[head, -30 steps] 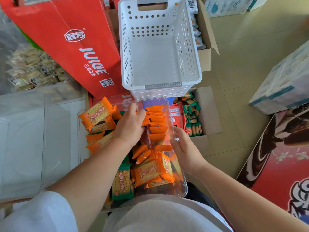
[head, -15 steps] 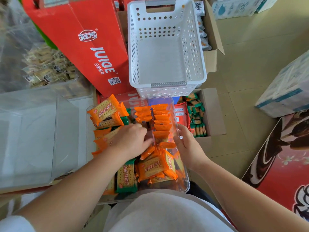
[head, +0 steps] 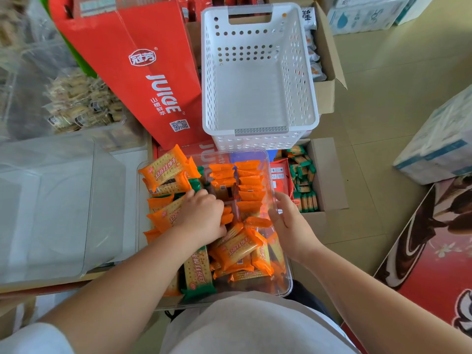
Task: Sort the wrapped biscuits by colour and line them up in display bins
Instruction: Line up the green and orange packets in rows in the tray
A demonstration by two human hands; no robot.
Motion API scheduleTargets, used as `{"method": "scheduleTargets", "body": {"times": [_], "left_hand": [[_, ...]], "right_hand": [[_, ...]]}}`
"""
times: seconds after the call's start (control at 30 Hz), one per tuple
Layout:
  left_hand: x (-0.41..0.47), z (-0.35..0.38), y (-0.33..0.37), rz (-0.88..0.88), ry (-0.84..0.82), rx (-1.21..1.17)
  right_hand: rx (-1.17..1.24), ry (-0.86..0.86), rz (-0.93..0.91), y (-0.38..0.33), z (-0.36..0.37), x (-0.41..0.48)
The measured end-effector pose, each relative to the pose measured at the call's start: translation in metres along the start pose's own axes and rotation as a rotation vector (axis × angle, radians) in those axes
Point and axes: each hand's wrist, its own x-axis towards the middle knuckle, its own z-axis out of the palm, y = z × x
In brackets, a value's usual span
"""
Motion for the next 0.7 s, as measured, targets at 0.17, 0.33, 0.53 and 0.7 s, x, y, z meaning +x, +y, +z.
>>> {"method": "scheduleTargets", "body": {"times": [0.17, 0.33, 0.53, 0.7], "left_hand": [[0.018, -0.003, -0.008, 0.008, 0.080, -0.115], [0.030, -0.004, -0.013, 0.068, 0.089, -0.263], [0.029, -0.001, -0.021, 0.083, 0.167, -0.306], [0.023, 0.000, -0.018, 0.077, 0.339, -0.157]], "right_hand": [[0.019, 0.005, -0.008, 0.005, 0.002, 0.001], [0.008, 0.009, -0.003, 0.004, 0.002, 0.001], [0.013, 0.015, 0.003, 0.004, 0.003, 0.001], [0.018, 0.013, 0.007, 0.004, 0.003, 0.001]]}}
